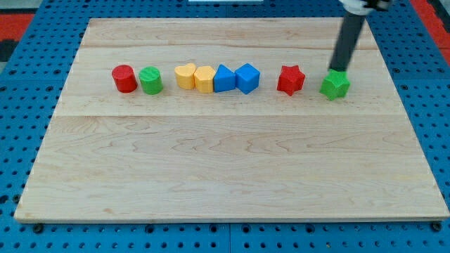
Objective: Slightly push the green star up
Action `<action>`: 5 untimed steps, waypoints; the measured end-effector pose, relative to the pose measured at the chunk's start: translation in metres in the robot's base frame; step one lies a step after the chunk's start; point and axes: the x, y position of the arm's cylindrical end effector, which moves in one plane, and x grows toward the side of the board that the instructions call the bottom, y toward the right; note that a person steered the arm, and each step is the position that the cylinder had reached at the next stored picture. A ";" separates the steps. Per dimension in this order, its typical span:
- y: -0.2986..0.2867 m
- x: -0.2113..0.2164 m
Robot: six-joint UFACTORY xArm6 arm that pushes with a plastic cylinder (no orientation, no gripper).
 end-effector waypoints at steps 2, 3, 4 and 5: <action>0.048 -0.011; 0.052 0.066; -0.033 0.068; -0.024 0.066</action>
